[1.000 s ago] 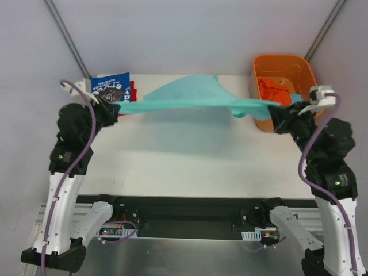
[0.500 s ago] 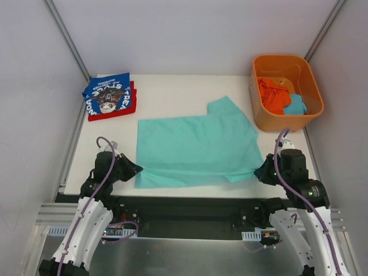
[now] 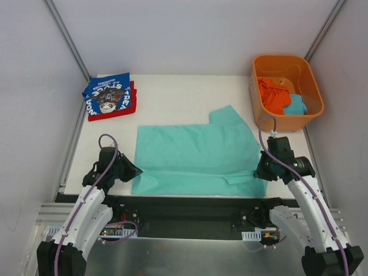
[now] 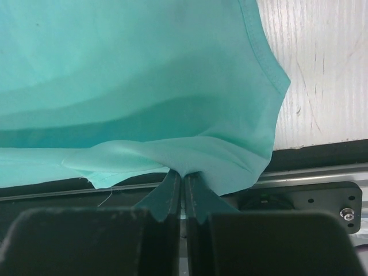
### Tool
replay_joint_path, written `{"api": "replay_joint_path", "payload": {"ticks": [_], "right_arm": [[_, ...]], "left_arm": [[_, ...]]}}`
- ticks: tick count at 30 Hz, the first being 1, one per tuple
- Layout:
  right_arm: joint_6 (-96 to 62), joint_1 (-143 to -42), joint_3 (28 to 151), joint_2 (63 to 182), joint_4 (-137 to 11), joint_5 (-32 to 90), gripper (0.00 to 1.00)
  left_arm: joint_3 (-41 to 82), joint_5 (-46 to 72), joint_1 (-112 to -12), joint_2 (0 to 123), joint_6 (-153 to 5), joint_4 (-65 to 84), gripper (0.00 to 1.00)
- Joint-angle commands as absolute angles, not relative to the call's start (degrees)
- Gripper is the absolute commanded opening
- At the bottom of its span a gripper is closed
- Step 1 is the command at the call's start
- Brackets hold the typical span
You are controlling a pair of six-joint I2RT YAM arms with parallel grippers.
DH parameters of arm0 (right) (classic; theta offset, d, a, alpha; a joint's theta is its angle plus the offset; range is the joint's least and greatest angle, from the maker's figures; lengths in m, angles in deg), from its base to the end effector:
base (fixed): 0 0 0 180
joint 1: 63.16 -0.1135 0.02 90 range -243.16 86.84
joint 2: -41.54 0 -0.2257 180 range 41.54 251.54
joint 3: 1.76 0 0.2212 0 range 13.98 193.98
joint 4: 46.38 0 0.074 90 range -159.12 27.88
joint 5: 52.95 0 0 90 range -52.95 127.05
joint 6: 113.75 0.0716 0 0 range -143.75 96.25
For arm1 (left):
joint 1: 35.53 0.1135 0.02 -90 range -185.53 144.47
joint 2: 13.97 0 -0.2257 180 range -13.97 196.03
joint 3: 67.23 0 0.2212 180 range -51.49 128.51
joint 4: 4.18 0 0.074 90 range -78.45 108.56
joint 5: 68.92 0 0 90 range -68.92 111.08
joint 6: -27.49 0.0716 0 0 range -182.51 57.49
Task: Fold and stack the t-shirts
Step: Grap the side of the flattened tshirt closest away from the robot with both arms, then fold the flattened tshirt in 1/3 of the way
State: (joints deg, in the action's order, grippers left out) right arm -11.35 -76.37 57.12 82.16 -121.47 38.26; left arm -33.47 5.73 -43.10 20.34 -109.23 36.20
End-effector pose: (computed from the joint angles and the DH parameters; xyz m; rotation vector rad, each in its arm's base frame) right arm 0.1351 0.0302 0.2079 -0.0101 2.5688 0.1431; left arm 0.1589 -0.0402 0.1449 -0.6596 2.2919 -0.7812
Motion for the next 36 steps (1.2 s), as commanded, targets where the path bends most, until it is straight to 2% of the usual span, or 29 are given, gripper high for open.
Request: {"api": "replay_joint_path", "payload": {"ticks": [1,4,7,8,10,11,12,13,15,16,17,20,25,28,32,36], "right_arm": [[-11.0,-76.0,60.1,90.0,-116.6,41.3,0.02],[-11.0,-76.0,60.7,96.1,-114.1,40.8,0.03],[-11.2,-76.0,62.1,102.3,-111.1,40.0,0.06],[-11.1,-76.1,62.7,104.0,-110.6,40.2,0.08],[-11.3,-76.0,64.7,108.8,-108.7,41.0,0.14],[-11.3,-76.0,65.5,110.4,-108.2,41.4,0.19],[-11.3,-76.0,66.4,112.1,-107.9,42.1,0.27],[-11.5,-76.1,68.5,115.1,-107.7,42.4,0.48],[-13.0,-76.0,71.1,117.6,-108.5,42.2,0.63],[-13.5,-76.0,72.8,118.8,-109.5,42.1,0.91],[-14.2,-76.0,73.0,118.7,-109.9,42.1,0.99],[-15.0,-76.1,70.3,114.1,-110.3,40.2,0.97],[-13.6,-76.4,60.6,100.7,-108.7,28.3,0.97],[-10.8,-77.3,54.0,96.3,-107.3,24.7,0.97],[-8.6,-78.3,49.5,93.9,-104.4,25.4,0.97],[-8.5,-79.0,48.4,98.0,-97.6,25.0,0.97]], "left_arm": [[-30.3,10.0,-43.4,24.0,-108.8,37.0,0.0],[-28.8,11.6,-43.4,27.2,-108.4,37.0,0.0],[-27.4,13.9,-43.4,30.5,-107.1,36.6,0.15],[-27.2,14.0,-43.4,31.5,-106.2,36.2,0.26],[-26.5,14.9,-43.4,34.6,-106.0,35.1,0.39],[-26.2,15.2,-43.4,36.9,-105.6,34.7,0.56],[-25.7,15.5,-43.4,38.0,-105.3,34.6,0.83],[-24.3,15.8,-43.4,38.8,-105.1,34.7,0.99],[-22.2,15.7,-43.4,40.4,-103.8,34.8,0.99],[-20.6,15.1,-43.4,40.3,-103.7,35.1,0.99],[-19.9,14.8,-43.4,39.3,-103.8,35.3,0.99],[-18.3,12.8,-43.4,36.0,-104.8,35.5,0.99],[-18.2,9.0,-45.3,33.8,-106.5,35.3,0.99],[-17.7,11.1,-50.4,34.9,-108.4,35.2,0.99],[-16.8,15.0,-57.0,38.1,-109.7,34.6,0.99],[-16.2,15.1,-57.0,41.7,-109.9,34.4,0.99]]}}
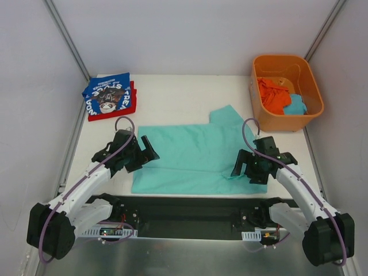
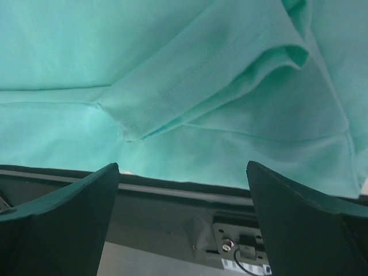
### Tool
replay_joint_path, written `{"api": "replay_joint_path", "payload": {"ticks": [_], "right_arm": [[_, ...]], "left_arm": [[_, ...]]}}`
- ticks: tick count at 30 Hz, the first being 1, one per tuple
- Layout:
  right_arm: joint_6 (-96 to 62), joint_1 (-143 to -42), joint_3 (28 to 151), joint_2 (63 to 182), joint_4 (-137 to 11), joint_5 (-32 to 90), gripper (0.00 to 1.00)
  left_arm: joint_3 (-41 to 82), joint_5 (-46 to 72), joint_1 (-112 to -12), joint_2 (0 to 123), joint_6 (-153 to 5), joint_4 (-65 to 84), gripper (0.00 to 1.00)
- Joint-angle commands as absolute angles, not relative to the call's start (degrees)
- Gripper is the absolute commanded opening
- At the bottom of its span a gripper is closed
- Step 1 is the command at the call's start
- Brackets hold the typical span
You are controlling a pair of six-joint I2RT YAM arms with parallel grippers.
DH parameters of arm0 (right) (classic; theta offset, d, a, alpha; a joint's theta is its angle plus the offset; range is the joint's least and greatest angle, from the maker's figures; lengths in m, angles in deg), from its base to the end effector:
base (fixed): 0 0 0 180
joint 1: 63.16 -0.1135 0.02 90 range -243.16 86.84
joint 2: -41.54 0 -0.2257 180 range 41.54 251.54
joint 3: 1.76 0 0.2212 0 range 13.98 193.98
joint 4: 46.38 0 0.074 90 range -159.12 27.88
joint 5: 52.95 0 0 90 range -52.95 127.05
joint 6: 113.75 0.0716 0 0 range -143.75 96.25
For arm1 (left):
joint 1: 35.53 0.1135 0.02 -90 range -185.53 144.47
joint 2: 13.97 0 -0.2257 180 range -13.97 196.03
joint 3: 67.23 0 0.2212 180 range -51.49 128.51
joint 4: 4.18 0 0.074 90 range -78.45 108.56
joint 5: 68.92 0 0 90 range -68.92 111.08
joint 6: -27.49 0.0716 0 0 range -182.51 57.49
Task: Fold and stack the t-shirts
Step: Fold the flattened tshirt in 1/3 of the way
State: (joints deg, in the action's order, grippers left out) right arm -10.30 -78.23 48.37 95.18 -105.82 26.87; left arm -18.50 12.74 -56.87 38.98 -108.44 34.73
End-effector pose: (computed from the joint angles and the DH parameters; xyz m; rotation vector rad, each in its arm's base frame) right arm 0.1635 0.0571 0.1530 -0.0960 2.6995 0.3931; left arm 0.1921 -0.0862 0.1783 -0.4437 2.3977 -0.7331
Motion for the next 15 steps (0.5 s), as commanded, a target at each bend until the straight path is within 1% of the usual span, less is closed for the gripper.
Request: {"api": "replay_joint_path", "payload": {"ticks": [1,6,9,15], "right_arm": [[-8.6,-79.0,48.8,99.2,-96.6,25.2,0.97],[-8.1,-79.2,49.6,105.1,-88.7,27.6,0.97],[-8.5,-79.2,51.6,109.5,-86.5,27.8,0.97],[-5.7,-79.4,55.4,112.0,-79.4,29.5,0.97]], "left_arm": [[-16.2,15.1,-57.1,42.1,-109.8,34.5,0.99],[-17.1,15.9,-57.0,40.5,-109.5,34.5,0.99],[-18.2,16.9,-57.0,38.6,-109.5,34.7,0.99],[-18.4,17.8,-57.0,35.0,-109.4,35.7,0.99]]}}
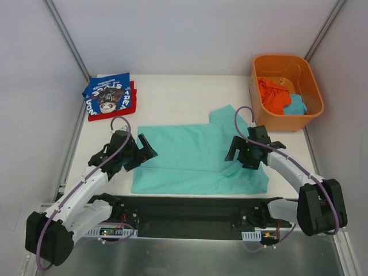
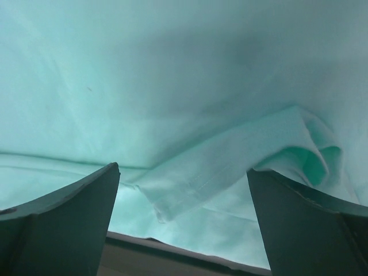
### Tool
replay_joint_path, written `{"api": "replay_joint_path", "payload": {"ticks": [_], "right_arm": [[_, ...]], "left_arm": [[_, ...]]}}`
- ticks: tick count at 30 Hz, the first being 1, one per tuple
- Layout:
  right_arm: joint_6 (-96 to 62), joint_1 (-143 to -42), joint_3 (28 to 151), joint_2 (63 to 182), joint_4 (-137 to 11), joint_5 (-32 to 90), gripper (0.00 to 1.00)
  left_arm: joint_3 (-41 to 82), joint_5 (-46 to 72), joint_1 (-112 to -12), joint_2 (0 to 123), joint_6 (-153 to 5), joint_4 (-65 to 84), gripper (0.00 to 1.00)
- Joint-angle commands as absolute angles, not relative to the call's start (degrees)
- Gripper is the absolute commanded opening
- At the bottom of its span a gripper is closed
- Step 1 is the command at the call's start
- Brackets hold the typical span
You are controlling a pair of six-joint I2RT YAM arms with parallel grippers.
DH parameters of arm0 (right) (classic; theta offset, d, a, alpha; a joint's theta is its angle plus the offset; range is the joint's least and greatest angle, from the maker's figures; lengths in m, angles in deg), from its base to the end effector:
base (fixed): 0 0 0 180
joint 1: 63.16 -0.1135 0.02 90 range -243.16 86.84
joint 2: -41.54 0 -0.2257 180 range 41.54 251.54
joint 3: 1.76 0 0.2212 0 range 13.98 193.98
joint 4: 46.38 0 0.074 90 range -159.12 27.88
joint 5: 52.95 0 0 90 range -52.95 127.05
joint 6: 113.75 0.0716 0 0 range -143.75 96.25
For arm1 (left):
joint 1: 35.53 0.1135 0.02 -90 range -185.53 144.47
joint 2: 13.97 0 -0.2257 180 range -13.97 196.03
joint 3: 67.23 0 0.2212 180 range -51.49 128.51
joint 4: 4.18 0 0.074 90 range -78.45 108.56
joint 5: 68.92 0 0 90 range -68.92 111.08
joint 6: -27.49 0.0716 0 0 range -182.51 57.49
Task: Fold and stack the t-shirts
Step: Fold the flattened tshirt in 1/3 of the way, then grap the side of the flattened tshirt furthest away from the robot with both arms
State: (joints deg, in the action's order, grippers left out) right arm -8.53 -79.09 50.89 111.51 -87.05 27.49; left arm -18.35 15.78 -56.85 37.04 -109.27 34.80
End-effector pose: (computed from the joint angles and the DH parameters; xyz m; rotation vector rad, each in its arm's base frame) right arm 0.2184 0.0747 0.1371 -0.0790 2.6169 0.4124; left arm 0.1918 -0.0820 0.1852 -0.4775 2.3438 -0.7002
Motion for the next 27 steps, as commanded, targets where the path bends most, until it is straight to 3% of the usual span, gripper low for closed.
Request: {"api": "replay_joint_path", "payload": {"ticks": [1,8,14,24,27], "right_arm": [[-4.9,-79.5,55.9,112.5,-78.7,29.8,0.97],[-1.2,-79.9,65.9,122.3,-82.6,32.8,0.97],[-8.3,-80.2,74.3,123.2,-88.7,36.7,0.97],[-25.6,-80.2,106.1,146.9,-97.7,45.9,0.97],[-27.3,-80.0,116.8,155.4,-99.0,45.7,0.97]], "left_arm": [[-18.2,17.8,-57.0,35.0,-109.3,35.9,0.99],[-15.5,20.8,-57.0,35.3,-108.3,38.8,0.99],[-9.4,26.1,-55.8,39.4,-106.3,41.3,0.99],[9.1,26.4,-44.8,66.7,-100.4,41.4,0.99],[15.5,27.3,-43.8,75.2,-98.8,41.5,0.91]]}}
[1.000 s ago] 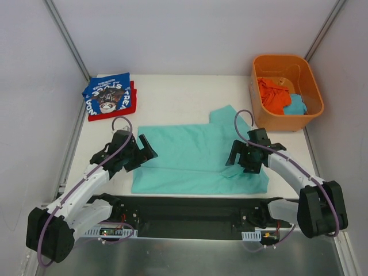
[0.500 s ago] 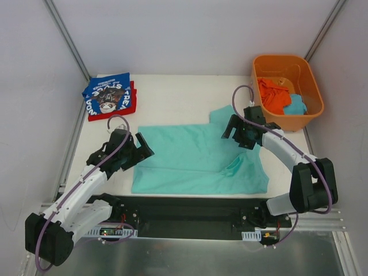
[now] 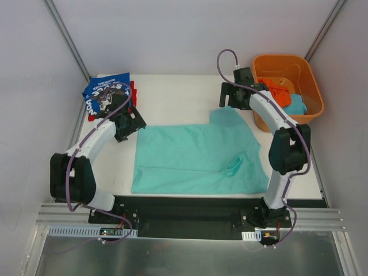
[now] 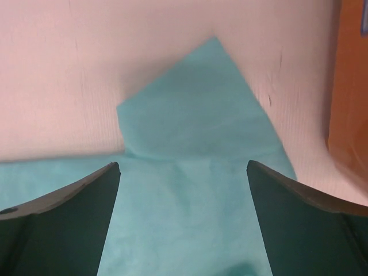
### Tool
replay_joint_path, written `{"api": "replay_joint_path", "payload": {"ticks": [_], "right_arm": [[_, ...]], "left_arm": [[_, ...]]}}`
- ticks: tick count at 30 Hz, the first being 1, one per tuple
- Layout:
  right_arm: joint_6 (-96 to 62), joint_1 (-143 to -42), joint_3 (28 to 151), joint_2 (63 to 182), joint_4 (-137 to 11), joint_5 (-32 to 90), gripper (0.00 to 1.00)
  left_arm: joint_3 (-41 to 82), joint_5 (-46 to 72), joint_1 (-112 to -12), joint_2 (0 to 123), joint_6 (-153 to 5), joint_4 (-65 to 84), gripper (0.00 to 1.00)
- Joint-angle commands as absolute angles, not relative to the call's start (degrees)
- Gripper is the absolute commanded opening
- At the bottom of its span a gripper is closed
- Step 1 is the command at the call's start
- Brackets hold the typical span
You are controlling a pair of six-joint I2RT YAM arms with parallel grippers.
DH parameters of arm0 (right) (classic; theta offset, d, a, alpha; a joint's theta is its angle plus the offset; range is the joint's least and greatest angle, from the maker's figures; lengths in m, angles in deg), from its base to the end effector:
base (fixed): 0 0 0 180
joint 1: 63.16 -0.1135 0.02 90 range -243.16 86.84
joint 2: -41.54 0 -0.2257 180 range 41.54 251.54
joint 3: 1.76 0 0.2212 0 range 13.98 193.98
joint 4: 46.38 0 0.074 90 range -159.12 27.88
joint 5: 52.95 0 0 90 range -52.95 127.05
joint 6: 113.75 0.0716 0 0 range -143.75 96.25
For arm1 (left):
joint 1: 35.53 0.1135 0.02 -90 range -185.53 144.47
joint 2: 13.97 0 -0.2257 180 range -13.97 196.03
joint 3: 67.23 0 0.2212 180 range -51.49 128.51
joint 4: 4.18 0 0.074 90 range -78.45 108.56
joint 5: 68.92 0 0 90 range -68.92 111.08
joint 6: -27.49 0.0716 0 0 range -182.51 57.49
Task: Fold and stack the t-shirts
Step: Grap the side of the flattened tshirt furthest away from the robot with both arms
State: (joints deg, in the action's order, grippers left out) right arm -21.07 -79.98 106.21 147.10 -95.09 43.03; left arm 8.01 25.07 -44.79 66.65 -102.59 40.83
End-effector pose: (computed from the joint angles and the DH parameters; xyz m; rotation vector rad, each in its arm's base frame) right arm 0.3868 0.1091 0.2352 -0.2428 2.3611 0.0390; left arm 0.2931 -0.0427 0.2034 -0.6861 2.3727 -0.2930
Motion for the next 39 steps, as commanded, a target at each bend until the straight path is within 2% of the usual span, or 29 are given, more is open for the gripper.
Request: {"api": "replay_joint_path", "payload": {"ticks": [1,5,15,23,26,34,37,39], "right_arm": [[-26.9,-79.7,120.1,157.6,-100.3,46.2,0.97],[-26.5,-78.7,131.0,168.3,-103.6,46.0,0.97],[-25.7,-75.9,138.9,179.3,-103.6,42.9,0.97],[-26.7,-75.9,137.9,182.2,-103.5,39.2,1.0],[-26.7,-75.8,136.8,182.3,-102.9,38.4,0.91],[-27.1,-75.9,137.4,182.6,-102.2,37.6,0.88],[-26.9,-75.8,137.2,182.5,-101.6,37.6,0.86],[-27.2,-75.8,137.0,182.4,-100.7,35.5,0.85]], "left_arm": [[17.0,27.2,-43.4,77.2,-98.5,41.4,0.89],[24.9,26.0,-42.8,86.6,-96.4,41.8,0.73],[28.4,24.2,-42.6,99.2,-97.3,42.2,0.66],[27.6,23.1,-42.6,101.6,-97.2,42.3,0.51],[28.3,22.8,-42.6,102.3,-96.4,42.4,0.5],[30.0,23.4,-41.7,101.0,-94.9,42.5,0.54],[32.0,23.1,-41.4,102.1,-93.8,42.5,0.52],[33.0,22.8,-41.4,103.5,-93.5,42.6,0.46]]}}
